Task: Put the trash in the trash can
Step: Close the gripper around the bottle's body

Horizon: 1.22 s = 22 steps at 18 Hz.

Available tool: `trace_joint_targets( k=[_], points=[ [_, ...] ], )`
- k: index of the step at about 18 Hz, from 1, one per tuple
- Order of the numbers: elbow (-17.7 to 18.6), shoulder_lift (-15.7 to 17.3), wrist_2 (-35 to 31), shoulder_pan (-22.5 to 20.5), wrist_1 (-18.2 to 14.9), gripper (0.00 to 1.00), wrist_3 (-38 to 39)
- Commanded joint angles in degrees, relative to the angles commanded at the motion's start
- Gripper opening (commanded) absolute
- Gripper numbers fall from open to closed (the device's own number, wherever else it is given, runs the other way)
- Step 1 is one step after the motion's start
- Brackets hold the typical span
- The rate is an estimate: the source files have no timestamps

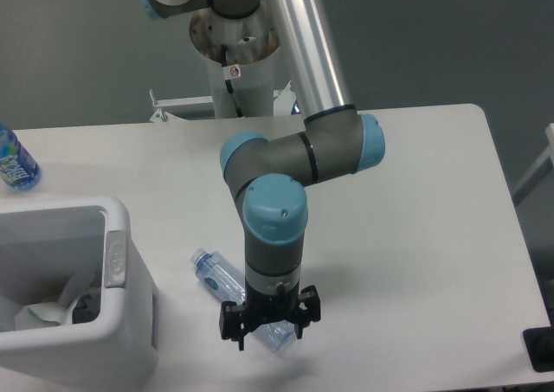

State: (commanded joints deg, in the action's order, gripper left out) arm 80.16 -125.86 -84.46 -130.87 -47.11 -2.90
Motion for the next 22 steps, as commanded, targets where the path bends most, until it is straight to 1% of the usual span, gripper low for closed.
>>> trace_joint_targets(
  k=[2,5,7,11,17,19,22],
  points=[
    [0.2,-0.2,-0.9,0.0,0.0,1.0,1.7],
    [0.5,-0.8,-4.0,0.0,0.0,1.0,3.3],
    [1.7,-0.9,-4.2,0.1,0.1,1.0,3.9],
    [2.3,-1.1,-5.3,0.1,0.2,1.0,7.8],
    [2.5,-2.5,-6.0,0.1,0.1,1.0,14.8],
    [2.5,-3.3,-7.5,0.2,0.1,1.0,15.6],
    [2.5,-3.6,-7.8,0.5,0.1,1.0,16.5]
  ],
)
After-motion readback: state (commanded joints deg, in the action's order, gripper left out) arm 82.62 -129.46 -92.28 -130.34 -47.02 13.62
